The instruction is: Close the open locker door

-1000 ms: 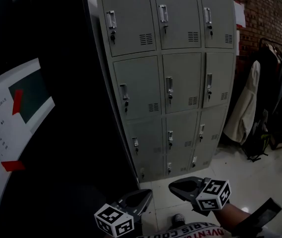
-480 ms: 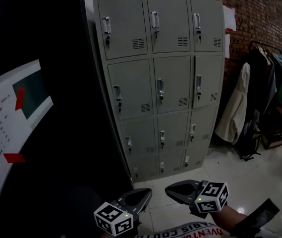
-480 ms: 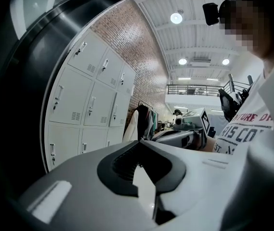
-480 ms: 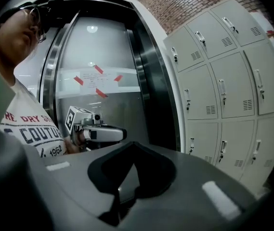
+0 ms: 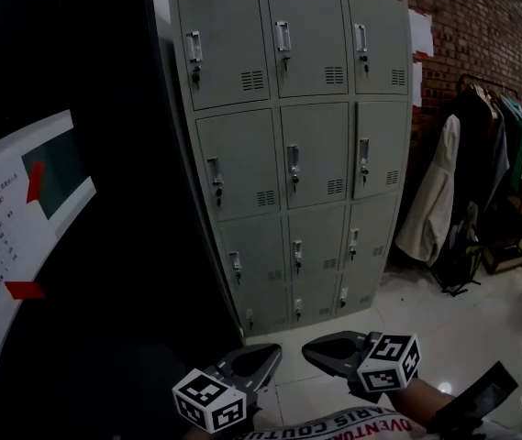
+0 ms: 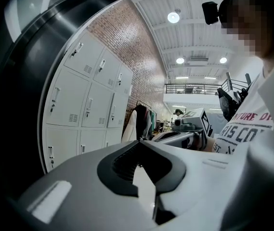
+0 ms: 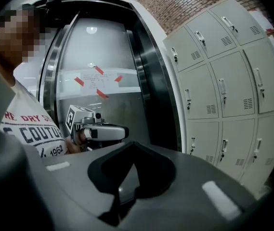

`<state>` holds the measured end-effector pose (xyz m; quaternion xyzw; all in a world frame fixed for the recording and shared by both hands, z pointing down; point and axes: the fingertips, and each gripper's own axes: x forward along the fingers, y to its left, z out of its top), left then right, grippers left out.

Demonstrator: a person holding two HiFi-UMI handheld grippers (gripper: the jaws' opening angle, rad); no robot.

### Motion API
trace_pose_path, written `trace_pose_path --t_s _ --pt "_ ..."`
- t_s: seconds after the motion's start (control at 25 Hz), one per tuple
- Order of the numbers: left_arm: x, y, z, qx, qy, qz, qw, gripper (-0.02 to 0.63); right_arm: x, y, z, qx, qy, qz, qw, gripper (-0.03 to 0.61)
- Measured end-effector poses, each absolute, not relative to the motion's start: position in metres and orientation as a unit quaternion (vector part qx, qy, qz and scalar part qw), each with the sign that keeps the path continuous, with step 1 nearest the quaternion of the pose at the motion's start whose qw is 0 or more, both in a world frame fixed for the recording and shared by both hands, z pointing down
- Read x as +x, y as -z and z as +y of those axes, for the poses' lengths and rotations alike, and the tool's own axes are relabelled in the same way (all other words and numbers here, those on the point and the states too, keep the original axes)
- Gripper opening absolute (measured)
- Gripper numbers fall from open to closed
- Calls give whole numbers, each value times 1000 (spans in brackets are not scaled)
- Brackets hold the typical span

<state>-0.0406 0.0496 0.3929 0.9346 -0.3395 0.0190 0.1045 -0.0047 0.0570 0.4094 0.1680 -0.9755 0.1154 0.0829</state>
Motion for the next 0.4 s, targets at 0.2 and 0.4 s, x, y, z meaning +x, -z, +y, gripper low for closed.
trace_pose_path --t_s 0.2,0.4 --pt "-38 -395 49 936 -24 -335 104 5 -4 -410 56 169 -114 -975 84 -6" --pt "-36 -395 49 936 -23 -334 106 5 -3 -410 56 167 -117 -975 85 -6"
